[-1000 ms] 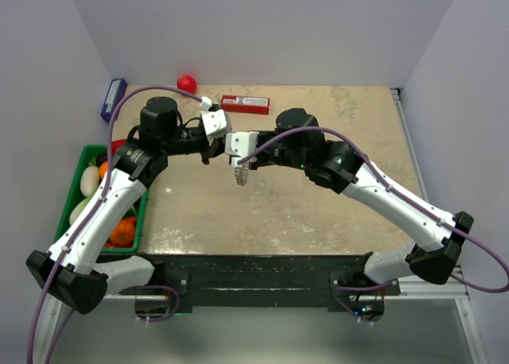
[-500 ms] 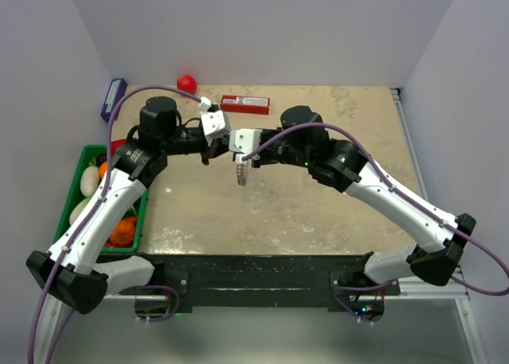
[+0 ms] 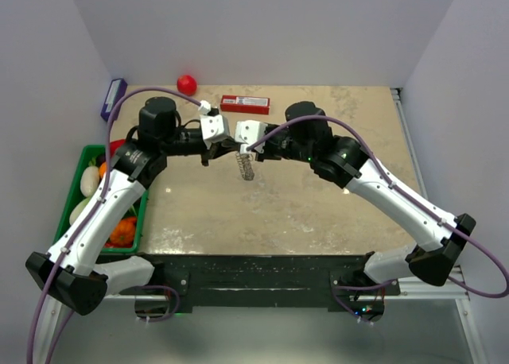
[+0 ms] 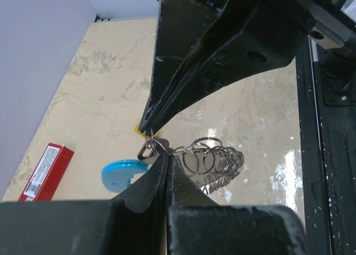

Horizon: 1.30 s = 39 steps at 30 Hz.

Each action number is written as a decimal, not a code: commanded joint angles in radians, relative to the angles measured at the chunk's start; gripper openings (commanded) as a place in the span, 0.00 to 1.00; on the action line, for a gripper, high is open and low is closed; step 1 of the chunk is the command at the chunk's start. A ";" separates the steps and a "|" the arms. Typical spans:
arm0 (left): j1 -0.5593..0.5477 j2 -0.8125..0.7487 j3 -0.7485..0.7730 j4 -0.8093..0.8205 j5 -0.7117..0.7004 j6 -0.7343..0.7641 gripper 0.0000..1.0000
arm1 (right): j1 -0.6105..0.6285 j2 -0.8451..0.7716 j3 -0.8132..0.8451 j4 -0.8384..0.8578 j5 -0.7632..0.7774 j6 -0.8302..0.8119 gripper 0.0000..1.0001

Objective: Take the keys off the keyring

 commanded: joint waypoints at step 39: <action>-0.013 -0.019 0.020 0.061 0.041 -0.045 0.00 | -0.013 -0.046 0.055 -0.058 -0.107 -0.054 0.00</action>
